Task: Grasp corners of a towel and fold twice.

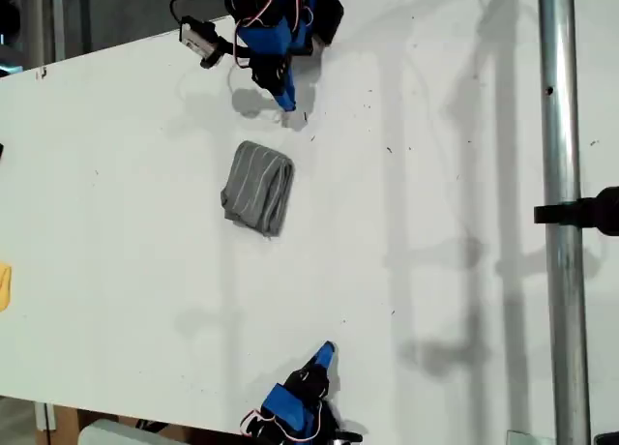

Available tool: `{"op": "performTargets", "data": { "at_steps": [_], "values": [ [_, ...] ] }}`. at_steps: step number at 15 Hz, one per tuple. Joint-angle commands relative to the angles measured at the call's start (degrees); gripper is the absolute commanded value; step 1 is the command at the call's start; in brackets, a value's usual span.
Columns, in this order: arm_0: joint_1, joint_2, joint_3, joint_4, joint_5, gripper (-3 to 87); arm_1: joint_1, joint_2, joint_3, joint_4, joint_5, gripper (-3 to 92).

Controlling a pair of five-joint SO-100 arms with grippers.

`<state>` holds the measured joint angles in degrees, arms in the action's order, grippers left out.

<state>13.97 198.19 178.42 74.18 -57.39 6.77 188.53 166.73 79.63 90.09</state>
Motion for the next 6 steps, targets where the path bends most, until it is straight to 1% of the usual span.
{"op": "performTargets", "data": {
  "at_steps": [1, 2, 3, 6],
  "values": [
    [-0.70, 0.53, 0.26, 0.09, 0.18, -2.3, -11.07, -0.26, -1.41, -0.09, 4.57, 11.2],
    [-0.79, 0.53, 0.26, 0.09, 0.18, -2.3, -10.37, -0.26, -1.32, 0.53, 1.67, 11.6],
    [-0.79, 0.53, 0.26, 0.09, 0.18, -2.3, -9.40, -0.26, -1.23, 1.23, -6.59, 11.7],
    [-0.79, 0.53, 0.26, 0.09, 0.18, -2.3, -8.96, -0.26, -1.05, 1.23, -6.24, 11.7]
  ]
}}
